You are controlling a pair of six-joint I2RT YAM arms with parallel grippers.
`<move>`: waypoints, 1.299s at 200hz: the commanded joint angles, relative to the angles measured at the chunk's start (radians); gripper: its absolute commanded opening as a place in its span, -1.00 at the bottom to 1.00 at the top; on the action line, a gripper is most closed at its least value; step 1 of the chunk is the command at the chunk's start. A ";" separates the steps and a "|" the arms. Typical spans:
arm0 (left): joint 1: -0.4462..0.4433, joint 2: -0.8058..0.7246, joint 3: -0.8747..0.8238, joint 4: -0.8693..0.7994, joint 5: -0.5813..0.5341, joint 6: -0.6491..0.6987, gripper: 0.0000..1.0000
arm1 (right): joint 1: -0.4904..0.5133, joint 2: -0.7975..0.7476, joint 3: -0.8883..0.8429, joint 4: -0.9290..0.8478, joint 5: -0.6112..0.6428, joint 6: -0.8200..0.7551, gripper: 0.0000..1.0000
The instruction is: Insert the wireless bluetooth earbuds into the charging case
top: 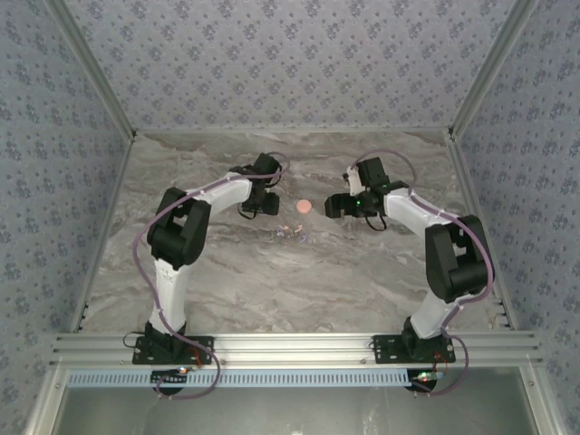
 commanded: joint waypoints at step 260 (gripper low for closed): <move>0.309 -0.057 -0.116 0.144 0.531 0.030 -0.38 | 0.304 0.558 0.687 -0.238 -0.126 0.170 -0.75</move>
